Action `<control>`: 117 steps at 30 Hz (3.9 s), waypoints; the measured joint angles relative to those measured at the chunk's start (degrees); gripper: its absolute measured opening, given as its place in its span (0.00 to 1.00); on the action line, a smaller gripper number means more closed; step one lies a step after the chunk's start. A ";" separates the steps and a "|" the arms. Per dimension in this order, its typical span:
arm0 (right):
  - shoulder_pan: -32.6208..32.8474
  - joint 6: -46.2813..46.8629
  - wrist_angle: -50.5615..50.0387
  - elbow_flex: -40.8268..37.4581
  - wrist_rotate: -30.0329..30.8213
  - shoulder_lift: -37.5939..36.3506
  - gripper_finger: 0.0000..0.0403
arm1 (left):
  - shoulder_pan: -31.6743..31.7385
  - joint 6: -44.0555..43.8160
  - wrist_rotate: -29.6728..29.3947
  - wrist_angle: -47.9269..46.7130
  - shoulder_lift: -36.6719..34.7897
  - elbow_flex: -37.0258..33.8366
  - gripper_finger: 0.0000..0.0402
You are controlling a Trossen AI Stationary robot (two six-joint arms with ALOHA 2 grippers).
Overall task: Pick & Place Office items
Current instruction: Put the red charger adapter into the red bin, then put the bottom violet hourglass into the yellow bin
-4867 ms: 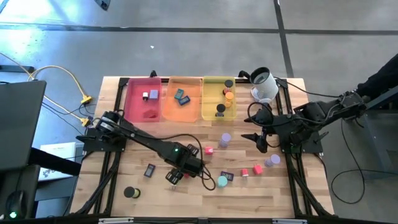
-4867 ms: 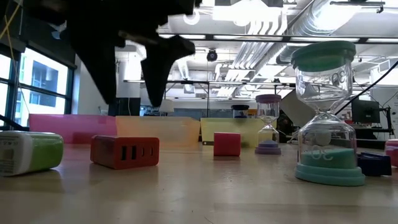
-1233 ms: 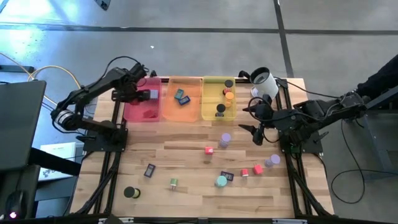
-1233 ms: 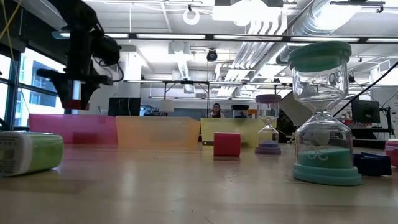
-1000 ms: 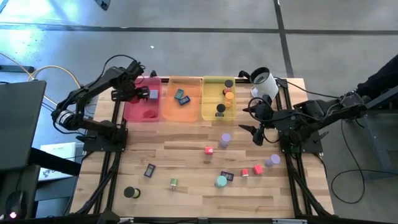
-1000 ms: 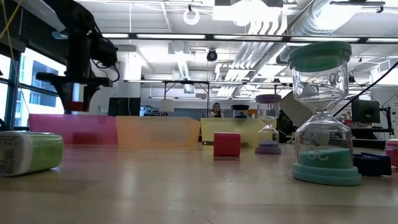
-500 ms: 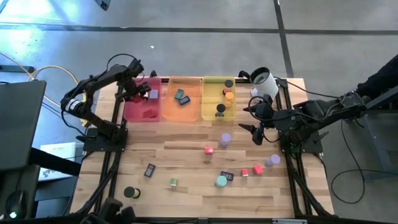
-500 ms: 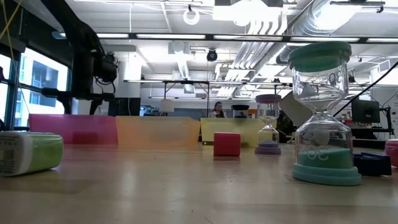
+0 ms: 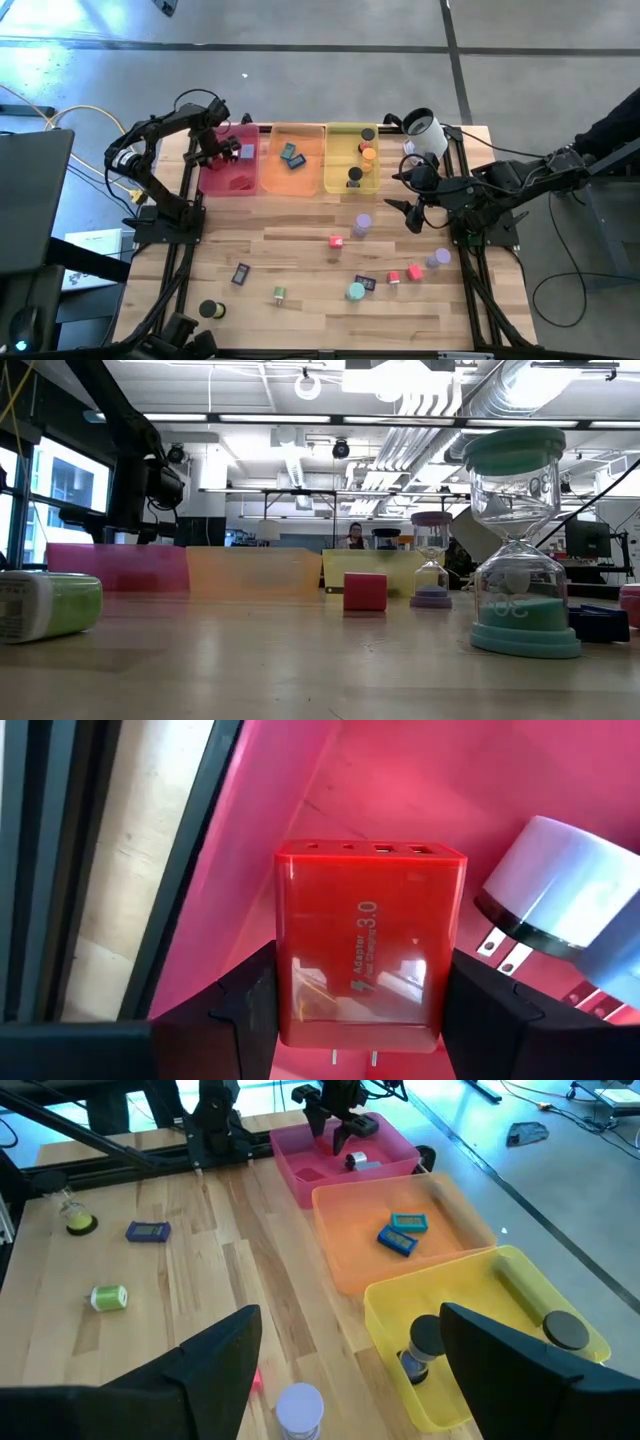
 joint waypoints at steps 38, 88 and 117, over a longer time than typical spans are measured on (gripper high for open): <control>0.04 4.01 -0.89 0.01 -9.54 0.00 0.73 | -5.73 12.52 5.47 -3.43 -30.77 3.67 0.67; 13.97 82.20 -35.51 -11.56 -41.65 9.73 0.73 | -70.48 30.39 -8.14 19.10 -27.33 3.74 0.67; 13.79 79.57 -20.17 -26.84 -41.34 9.73 0.73 | -70.44 28.42 -7.74 19.10 -26.59 3.74 0.67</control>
